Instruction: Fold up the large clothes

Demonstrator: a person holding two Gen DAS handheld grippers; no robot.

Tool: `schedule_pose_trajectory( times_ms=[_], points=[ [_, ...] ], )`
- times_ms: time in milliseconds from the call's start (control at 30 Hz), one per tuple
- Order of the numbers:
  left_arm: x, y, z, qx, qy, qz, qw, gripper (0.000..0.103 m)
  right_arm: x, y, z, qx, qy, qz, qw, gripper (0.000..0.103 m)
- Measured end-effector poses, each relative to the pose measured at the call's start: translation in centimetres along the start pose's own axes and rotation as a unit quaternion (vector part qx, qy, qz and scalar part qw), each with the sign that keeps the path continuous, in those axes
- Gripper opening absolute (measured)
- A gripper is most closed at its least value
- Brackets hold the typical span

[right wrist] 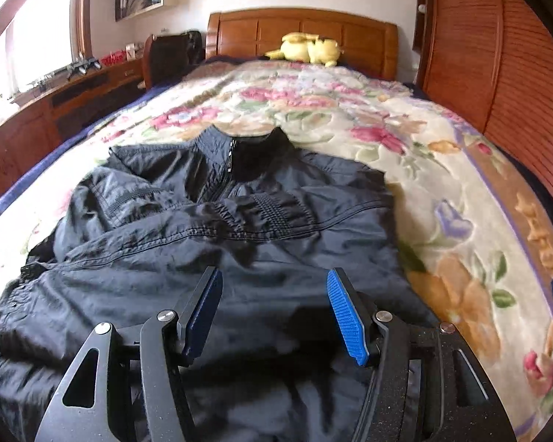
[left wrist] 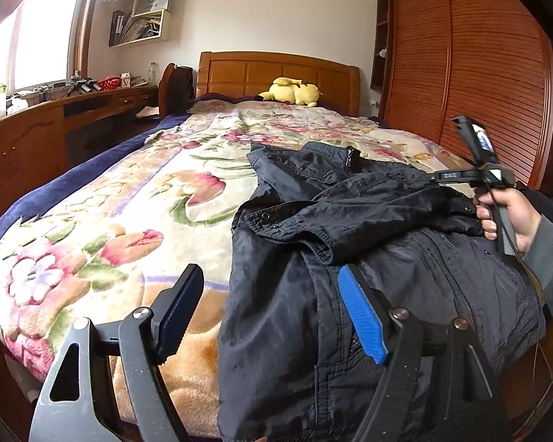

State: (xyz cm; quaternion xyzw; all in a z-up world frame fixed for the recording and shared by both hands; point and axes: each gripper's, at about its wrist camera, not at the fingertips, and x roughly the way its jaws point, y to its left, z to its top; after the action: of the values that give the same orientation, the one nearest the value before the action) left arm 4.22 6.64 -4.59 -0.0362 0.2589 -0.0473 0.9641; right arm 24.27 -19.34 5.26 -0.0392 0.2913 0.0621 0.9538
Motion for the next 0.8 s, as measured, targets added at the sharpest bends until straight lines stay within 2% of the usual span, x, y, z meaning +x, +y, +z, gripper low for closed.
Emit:
schedule_pose_trajectory(
  times_ms=[133,267,433,567,733,800],
  points=[
    [-0.2,0.0,-0.2,0.000,-0.001,0.000,1.0000,0.077,2.9,-0.4,0.2,0.003,0.036,0.002,0.999,0.061],
    [0.1,0.0,-0.9,-0.004,0.004,-0.008,1.0000,0.077,5.4,-1.2,-1.5,0.006,0.085,0.000,0.996,0.061],
    [0.7,-0.5,-1.2,0.004,0.015,-0.014,0.9998,0.077,4.7,-0.9,-1.9,-0.010,0.078,-0.005,0.997,0.061],
    [0.1,-0.9,-1.3,0.012,0.012,-0.014,0.9998,0.077,1.8,-0.2,-3.0,-0.008,0.056,0.009,0.998,0.061],
    [-0.6,-0.4,-1.5,0.012,0.014,-0.010,0.9998,0.077,-4.2,-0.7,-6.6,-0.020,0.023,0.021,0.999,0.061],
    [-0.5,0.1,-1.6,0.016,0.020,-0.003,0.9997,0.077,-6.3,-1.2,-8.3,-0.019,0.020,0.025,0.999,0.068]
  ],
)
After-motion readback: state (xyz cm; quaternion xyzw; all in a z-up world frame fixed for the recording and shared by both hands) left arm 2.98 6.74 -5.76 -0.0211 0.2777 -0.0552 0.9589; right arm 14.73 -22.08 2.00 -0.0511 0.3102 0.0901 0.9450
